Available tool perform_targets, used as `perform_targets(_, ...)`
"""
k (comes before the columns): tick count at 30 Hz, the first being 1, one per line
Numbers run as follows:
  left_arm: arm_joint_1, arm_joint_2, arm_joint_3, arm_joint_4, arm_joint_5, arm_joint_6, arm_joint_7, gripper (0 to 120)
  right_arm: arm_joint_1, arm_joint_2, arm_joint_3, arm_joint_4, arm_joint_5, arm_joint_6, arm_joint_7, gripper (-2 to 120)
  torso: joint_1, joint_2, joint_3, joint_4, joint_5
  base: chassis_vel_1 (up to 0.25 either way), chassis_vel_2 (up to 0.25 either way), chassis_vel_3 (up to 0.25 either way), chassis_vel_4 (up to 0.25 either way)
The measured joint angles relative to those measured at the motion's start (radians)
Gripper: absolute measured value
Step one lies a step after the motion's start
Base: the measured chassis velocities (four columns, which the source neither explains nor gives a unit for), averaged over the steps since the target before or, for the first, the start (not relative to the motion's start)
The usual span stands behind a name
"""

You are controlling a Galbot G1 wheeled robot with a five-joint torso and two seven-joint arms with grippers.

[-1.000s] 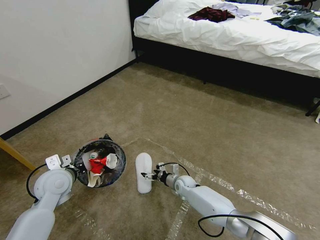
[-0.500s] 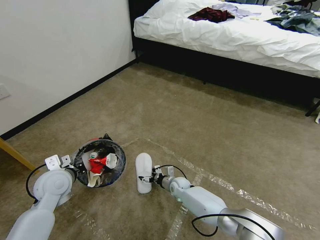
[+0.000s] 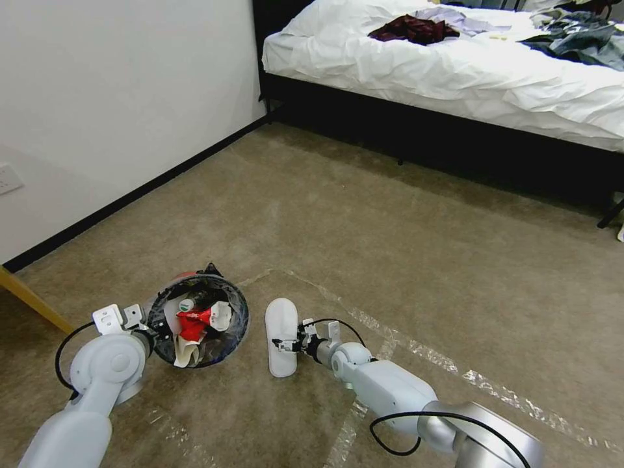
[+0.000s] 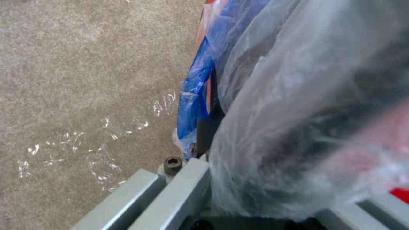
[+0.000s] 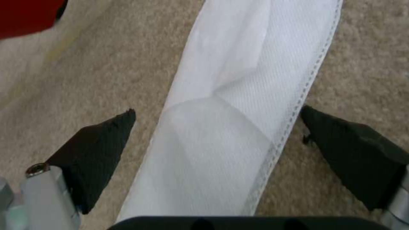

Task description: Pick up the trash bin and place the garbage on the floor into it.

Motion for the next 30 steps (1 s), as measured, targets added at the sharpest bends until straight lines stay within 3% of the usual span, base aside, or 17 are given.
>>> perform_targets(5, -0.003, -0.002, 0.008, 0.006, 0.006, 0.000, 0.004, 0, 0.011, 0.027, 0.020, -0.058, -0.013, 0.011, -0.016, 86, 0.000, 0.000, 0.000, -0.0005, -0.0010, 0.000, 0.000, 0.000, 0.000)
perform_targets(8, -0.011, -0.004, 0.017, 0.011, 0.009, 0.000, 0.005, 0, 0.018, 0.042, 0.031, -0.095, -0.022, 0.017, -0.030, 70, 0.000, 0.000, 0.000, -0.0008, -0.0011, 0.000, 0.000, 0.000, 0.000)
perform_targets(14, -0.019, -0.005, 0.023, 0.018, 0.011, 0.000, 0.005, 0, 0.016, 0.044, 0.041, -0.107, -0.036, 0.024, -0.030, 53, 0.000, 0.000, 0.000, -0.0002, -0.0008, 0.000, 0.000, 0.000, 0.000)
perform_targets(20, -0.021, -0.009, 0.029, 0.023, 0.018, -0.002, 0.008, 0, 0.006, 0.040, 0.046, -0.109, -0.063, 0.037, -0.029, 26, 0.000, -0.001, 0.001, 0.0002, -0.0005, 0.000, 0.000, 0.000, 0.000)
perform_targets(22, -0.020, -0.010, 0.030, 0.023, 0.019, -0.002, 0.008, 0, 0.004, 0.039, 0.046, -0.106, -0.065, 0.037, -0.029, 25, 0.000, -0.001, 0.001, -0.0001, -0.0008, 0.000, 0.000, 0.000, 0.000)
perform_targets(23, -0.020, -0.012, 0.033, 0.024, 0.021, -0.002, 0.009, 0, -0.001, 0.039, 0.046, -0.102, -0.071, 0.037, -0.029, 16, 0.000, -0.001, 0.001, -0.0004, -0.0008, 0.000, 0.000, 0.000, 0.000)
perform_targets(27, -0.019, -0.014, 0.034, 0.025, 0.025, -0.004, 0.010, 0, -0.006, 0.041, 0.046, -0.095, -0.081, 0.038, -0.025, 2, 0.000, -0.001, 0.001, -0.0002, -0.0007, 0.000, 0.000, 0.000, 0.000)
perform_targets(30, -0.019, -0.014, 0.034, 0.025, 0.025, -0.004, 0.010, 0, -0.008, 0.041, 0.046, -0.091, -0.086, 0.041, -0.021, 0, 0.000, -0.001, 0.001, 0.0000, -0.0007, 0.000, 0.000, 0.000, 0.000)
